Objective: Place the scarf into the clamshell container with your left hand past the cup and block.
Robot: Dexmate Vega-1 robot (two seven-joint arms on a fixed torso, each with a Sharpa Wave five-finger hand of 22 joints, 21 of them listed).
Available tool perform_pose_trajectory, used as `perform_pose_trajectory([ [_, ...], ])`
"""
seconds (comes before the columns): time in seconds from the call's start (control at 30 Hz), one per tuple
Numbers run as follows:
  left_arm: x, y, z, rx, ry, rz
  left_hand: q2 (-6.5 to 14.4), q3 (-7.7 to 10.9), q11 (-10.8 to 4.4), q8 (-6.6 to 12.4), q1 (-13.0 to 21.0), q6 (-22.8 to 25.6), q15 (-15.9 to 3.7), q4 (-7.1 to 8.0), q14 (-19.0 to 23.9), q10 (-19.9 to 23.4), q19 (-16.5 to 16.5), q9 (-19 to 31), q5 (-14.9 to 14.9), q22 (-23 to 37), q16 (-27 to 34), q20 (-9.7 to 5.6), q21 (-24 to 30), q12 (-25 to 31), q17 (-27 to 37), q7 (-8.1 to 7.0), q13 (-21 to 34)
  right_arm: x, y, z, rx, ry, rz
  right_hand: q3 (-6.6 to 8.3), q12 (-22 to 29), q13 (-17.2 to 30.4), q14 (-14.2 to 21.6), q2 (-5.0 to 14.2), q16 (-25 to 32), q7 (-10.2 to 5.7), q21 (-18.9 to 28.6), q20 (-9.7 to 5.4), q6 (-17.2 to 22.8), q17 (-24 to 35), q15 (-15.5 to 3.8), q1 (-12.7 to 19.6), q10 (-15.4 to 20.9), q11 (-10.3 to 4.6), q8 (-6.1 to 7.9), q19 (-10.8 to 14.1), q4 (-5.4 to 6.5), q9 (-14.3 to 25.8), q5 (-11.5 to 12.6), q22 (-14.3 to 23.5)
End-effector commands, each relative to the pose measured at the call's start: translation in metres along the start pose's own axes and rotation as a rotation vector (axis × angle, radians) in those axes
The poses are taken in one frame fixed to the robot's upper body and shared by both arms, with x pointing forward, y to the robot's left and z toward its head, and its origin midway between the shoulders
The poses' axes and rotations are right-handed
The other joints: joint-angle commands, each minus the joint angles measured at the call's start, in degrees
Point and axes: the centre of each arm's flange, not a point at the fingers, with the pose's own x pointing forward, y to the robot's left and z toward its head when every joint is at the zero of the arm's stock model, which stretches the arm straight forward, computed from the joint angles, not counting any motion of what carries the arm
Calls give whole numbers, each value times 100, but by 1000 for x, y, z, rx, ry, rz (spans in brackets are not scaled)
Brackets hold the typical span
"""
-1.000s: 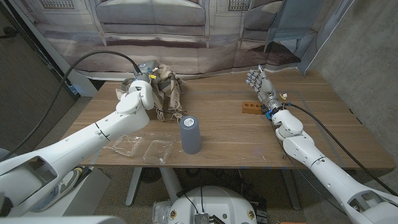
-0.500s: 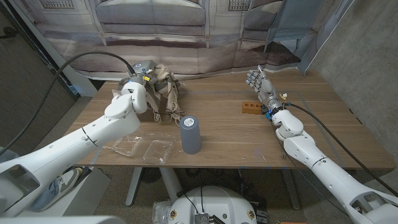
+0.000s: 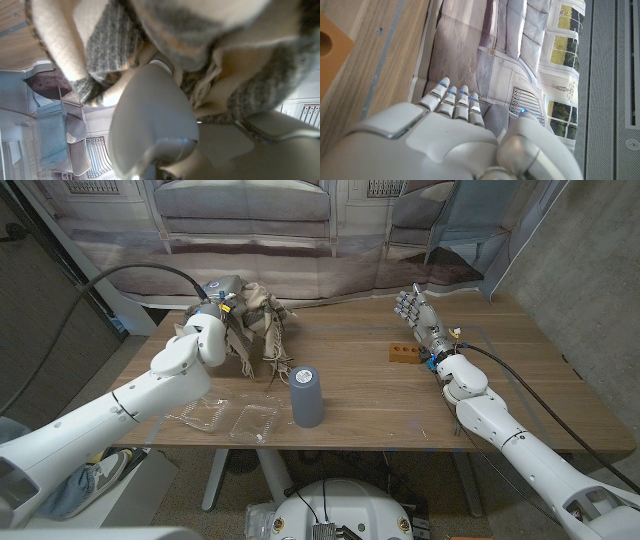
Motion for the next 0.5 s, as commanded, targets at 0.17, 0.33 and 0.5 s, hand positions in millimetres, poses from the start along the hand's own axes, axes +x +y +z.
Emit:
perform_pose_trajectory([
  [0.17,-6,19,3,3,-68,40,207,422,-38,40,122,200,-1278,43,731,100,792,22,87,1,27,-1070,93,-15,221,150,52,2,1,-1,1,3,-4,-13,-29,33,32,60,0,16,-11,12,63,16,-4,-10,43,-8,-9,26,10,16,-19,25],
  [0.33,-11,24,0,-11,-75,38,197,432,-48,45,99,216,-1282,50,738,112,770,17,86,-8,22,-1074,132,-25,241,133,79,1,2,-1,0,0,-3,-16,-32,33,34,61,1,18,-12,8,62,16,-10,-11,37,-9,-10,29,9,16,-19,25],
  [0.5,-18,30,-3,-17,-73,64,188,451,-40,43,83,212,-1285,50,742,114,756,13,87,-19,12,-1075,181,-42,261,144,111,1,4,2,-7,-6,4,-19,-31,33,36,62,1,18,-15,11,63,16,-7,-11,40,-8,-9,27,8,16,-20,25],
])
